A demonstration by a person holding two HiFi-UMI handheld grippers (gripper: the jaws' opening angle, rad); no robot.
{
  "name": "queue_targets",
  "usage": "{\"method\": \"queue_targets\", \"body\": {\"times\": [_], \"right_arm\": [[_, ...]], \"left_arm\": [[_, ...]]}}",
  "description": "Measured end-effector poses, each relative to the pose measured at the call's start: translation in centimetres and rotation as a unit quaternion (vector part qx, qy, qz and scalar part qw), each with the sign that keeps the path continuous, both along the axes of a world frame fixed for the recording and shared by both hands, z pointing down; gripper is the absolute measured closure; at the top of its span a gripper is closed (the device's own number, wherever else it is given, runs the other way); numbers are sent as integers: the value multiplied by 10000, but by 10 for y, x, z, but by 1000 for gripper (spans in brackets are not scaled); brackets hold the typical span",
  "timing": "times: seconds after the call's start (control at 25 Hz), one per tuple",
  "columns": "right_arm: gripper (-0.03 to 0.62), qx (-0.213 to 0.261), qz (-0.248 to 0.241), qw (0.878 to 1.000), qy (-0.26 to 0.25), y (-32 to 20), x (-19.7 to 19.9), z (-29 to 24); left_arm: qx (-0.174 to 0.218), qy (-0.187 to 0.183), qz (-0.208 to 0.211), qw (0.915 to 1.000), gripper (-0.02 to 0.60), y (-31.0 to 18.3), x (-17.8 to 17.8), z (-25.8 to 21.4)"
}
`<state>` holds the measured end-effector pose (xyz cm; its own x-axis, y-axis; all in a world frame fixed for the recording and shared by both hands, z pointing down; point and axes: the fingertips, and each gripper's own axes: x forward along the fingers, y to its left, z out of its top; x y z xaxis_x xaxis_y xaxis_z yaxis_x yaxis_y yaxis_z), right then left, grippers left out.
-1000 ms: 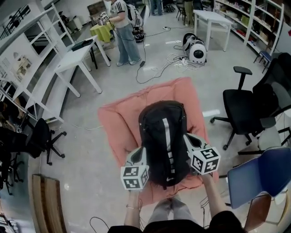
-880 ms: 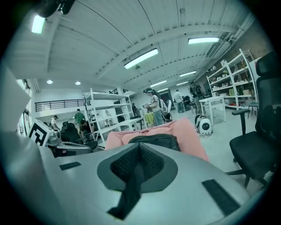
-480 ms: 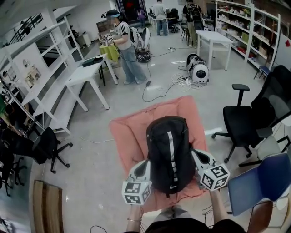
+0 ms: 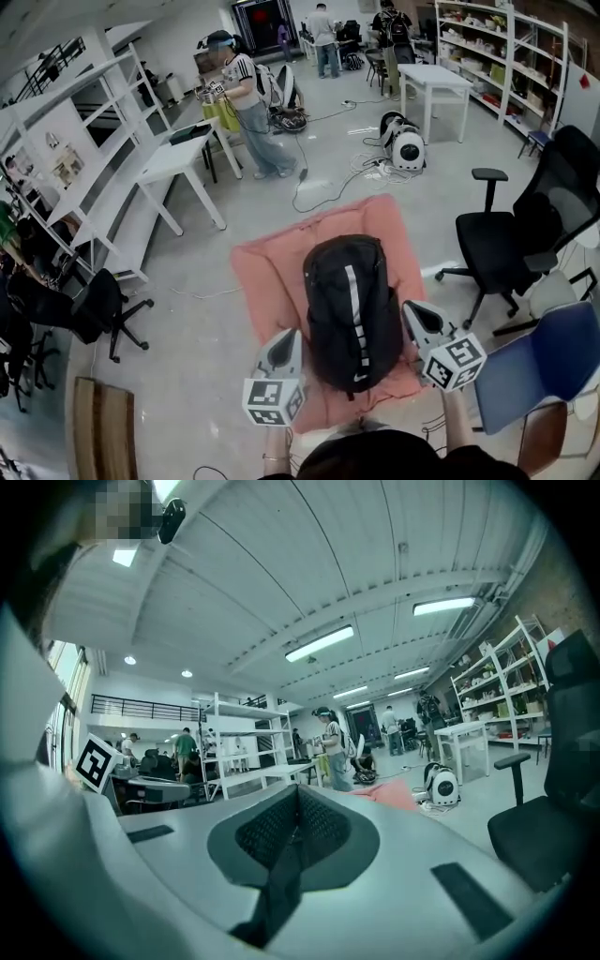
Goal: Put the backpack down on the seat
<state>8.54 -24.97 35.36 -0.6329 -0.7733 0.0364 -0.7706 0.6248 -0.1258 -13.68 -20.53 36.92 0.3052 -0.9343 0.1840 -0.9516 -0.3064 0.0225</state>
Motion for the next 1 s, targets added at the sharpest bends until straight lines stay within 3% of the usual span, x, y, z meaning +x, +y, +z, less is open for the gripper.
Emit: {"method": "queue_targets", "body": {"times": [0.52, 1.0], "right_arm": [[580, 290, 187, 9994, -76, 18, 21, -10], [582, 298, 240, 9992, -81, 16, 29, -9]], "left_arm": [[223, 3, 9, 9997, 568, 18, -3, -15], [173, -139, 13, 9998, 568, 18, -3, -13]]}}
